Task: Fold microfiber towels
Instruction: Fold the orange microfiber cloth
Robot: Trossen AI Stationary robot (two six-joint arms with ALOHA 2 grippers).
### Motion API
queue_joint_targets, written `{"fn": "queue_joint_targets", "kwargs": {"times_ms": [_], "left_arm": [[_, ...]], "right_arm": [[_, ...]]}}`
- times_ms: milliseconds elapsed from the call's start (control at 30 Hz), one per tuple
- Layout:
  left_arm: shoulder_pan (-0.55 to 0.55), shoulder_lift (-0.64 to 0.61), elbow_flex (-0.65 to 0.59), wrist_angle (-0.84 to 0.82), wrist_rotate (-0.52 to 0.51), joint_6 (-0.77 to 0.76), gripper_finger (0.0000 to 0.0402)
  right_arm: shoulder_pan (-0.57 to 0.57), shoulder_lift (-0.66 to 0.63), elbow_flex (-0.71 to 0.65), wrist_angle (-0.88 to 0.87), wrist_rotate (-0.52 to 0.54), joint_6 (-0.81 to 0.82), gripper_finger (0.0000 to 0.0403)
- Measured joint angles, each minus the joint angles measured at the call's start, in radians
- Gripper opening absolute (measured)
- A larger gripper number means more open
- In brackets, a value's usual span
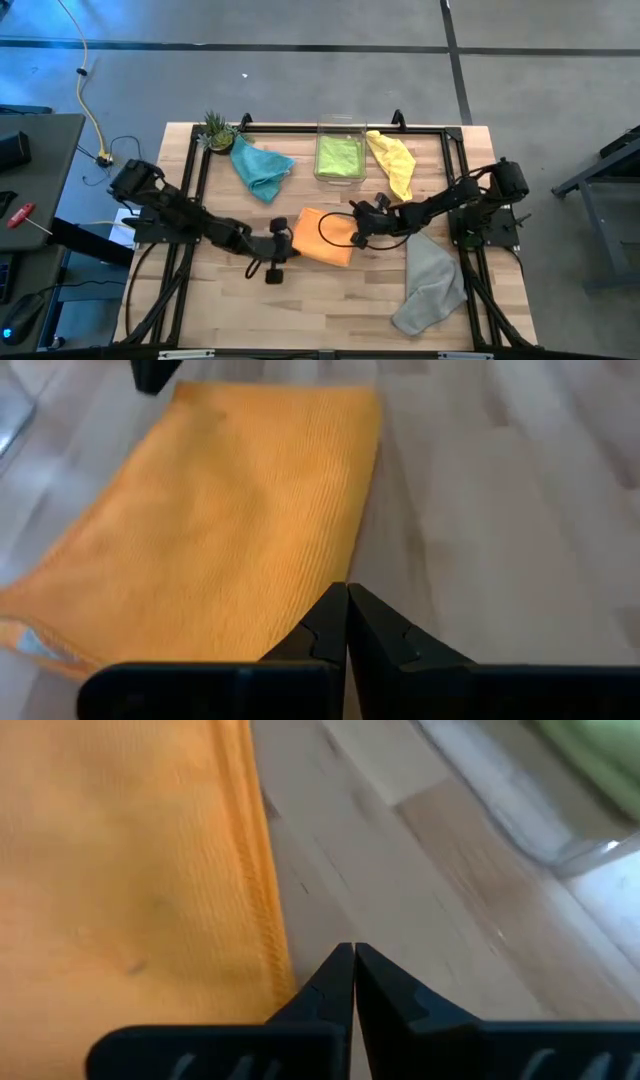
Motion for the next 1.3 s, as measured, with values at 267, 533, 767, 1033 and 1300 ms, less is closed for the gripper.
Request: {"fn": "queue_joint_targets", "kwargs": {"times_ms": [267, 533, 767, 1033, 1300], "left_arm": [[-0.003, 0.108, -0.001, -0.007, -0.097, -0.028, 0.0], [0.069, 0.103, 0.0, -0.044, -0.171, -0.033, 0.0], [0.123, 0.078, 0.003, -0.166, -0.165, 0.016, 0.0], [0.1, -0.026, 0.0, -0.314, 0.017, 0.035, 0.0], [0.042, -0.045, -0.002, -0.261, 0.263, 0.041, 0.0]], "right_arm": [[0.044, 0.014, 0.0, -0.006, -0.036, 0.057, 0.0005], [0.125, 0.012, 0.0, -0.012, -0.062, 0.152, 0.0005], [0.169, -0.056, -0.001, -0.146, -0.098, 0.184, 0.0005], [0.167, -0.166, -0.002, -0.103, -0.09, 0.108, 0.0005], [0.164, -0.034, -0.001, 0.296, -0.085, -0.018, 0.0005]]}}
